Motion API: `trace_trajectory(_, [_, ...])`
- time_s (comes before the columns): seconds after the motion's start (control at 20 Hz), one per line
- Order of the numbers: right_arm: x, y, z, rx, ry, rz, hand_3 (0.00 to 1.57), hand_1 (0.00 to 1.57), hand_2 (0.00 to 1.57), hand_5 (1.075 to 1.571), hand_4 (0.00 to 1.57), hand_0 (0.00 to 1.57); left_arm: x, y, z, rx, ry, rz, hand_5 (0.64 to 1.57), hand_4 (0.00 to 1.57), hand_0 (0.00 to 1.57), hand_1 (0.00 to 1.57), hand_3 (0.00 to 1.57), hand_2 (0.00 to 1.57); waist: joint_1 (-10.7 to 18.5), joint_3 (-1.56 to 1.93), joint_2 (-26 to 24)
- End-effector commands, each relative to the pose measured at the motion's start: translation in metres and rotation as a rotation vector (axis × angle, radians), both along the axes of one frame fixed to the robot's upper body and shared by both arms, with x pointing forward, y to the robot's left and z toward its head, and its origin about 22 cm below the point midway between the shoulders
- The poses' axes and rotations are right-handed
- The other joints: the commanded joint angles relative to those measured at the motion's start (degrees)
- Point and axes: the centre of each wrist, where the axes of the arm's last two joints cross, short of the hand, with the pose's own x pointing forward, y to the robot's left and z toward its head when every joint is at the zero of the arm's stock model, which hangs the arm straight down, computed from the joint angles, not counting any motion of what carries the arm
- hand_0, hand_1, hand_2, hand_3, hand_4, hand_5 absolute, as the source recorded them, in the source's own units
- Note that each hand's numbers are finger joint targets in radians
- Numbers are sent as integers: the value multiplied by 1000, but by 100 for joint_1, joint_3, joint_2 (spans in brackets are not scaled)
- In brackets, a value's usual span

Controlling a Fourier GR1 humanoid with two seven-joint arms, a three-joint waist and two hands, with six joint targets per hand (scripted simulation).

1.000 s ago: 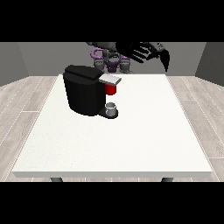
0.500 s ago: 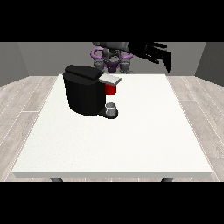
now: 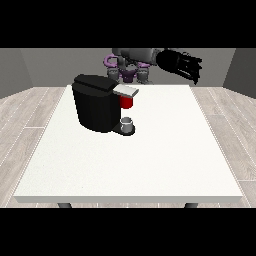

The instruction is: Insert the coffee pod into the coffee machine and close the lid

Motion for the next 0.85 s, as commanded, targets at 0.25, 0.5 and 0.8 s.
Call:
trace_trajectory(0.25, [-1, 15, -7, 27, -29, 54, 0, 0, 0, 1571, 0, 0, -2, 9, -7, 13, 8, 7, 1571, 272, 0, 0, 0, 0, -68, 0, 28])
trace_trajectory(0.5, [-11, 42, -45, 47, -46, 185, 0, 0, 0, 1571, 0, 0, -5, 13, -23, -19, 56, 41, 1571, 341, 0, 0, 0, 0, -492, 1, -254])
trace_trajectory(0.8, [-23, 25, -128, 126, 41, 252, 0, 0, 0, 1571, 259, 0, -15, 41, -44, -9, 170, 77, 1571, 266, 0, 0, 0, 0, -730, 4, -920])
